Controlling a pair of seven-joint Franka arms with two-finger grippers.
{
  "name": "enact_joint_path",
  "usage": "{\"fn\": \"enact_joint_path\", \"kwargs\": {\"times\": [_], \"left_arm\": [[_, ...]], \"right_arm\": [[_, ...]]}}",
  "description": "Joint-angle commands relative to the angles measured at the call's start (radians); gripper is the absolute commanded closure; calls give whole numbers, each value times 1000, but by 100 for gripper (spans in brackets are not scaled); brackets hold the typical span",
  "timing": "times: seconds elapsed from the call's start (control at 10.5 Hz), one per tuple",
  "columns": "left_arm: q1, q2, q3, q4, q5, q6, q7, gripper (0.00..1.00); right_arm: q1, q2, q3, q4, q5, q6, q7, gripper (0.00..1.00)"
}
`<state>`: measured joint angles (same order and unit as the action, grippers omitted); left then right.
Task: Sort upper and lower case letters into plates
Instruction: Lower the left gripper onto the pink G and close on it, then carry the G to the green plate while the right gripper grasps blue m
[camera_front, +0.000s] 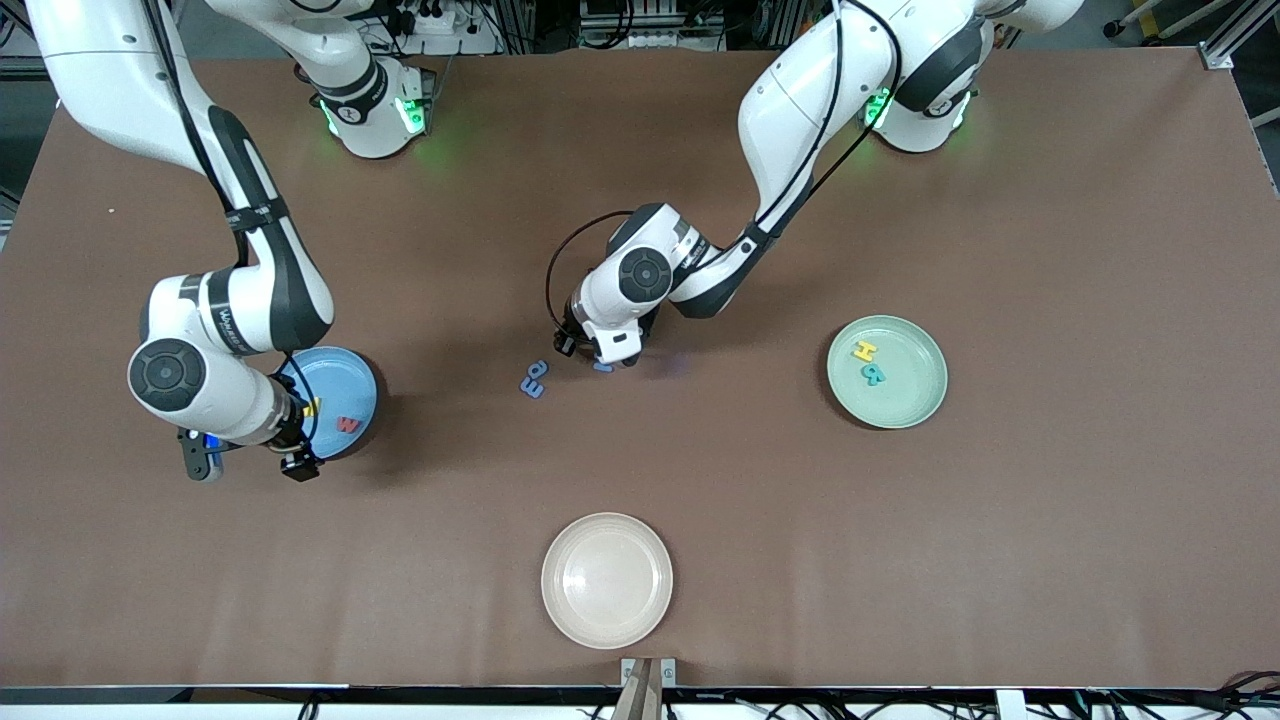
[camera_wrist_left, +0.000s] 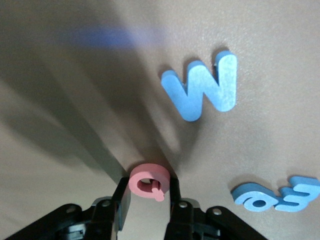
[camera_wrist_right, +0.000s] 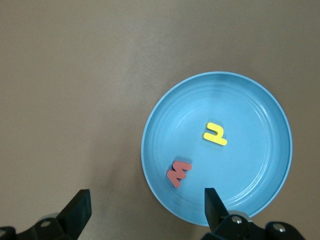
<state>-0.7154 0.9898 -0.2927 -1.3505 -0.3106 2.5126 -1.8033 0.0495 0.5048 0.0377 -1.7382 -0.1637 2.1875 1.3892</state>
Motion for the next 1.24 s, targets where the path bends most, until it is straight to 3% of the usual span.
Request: {"fn": "enact_joint_path", "kwargs": {"times": [0.0,0.38,0.57,0.76,1.14], "left_arm": [[28,-43,7,-45,-15,-3,13,81],[100,-147,6,-44,-15,-246,56,83],[140,-195,4,-45,-16,-384,109,83],[172,-232,6,-83,-18,-442,184,83],[367,-443,26,-427,-15,-445,688,82]], "right_arm": [[9,12,5,37,16,-15,-9,0],[71,12,10,49,74,-14,-6,0],[160,14,7,54,128,0,7,0],[274,15,2,45,144,72,31,0],[329,17,60,-76,132,294,28,0]]}}
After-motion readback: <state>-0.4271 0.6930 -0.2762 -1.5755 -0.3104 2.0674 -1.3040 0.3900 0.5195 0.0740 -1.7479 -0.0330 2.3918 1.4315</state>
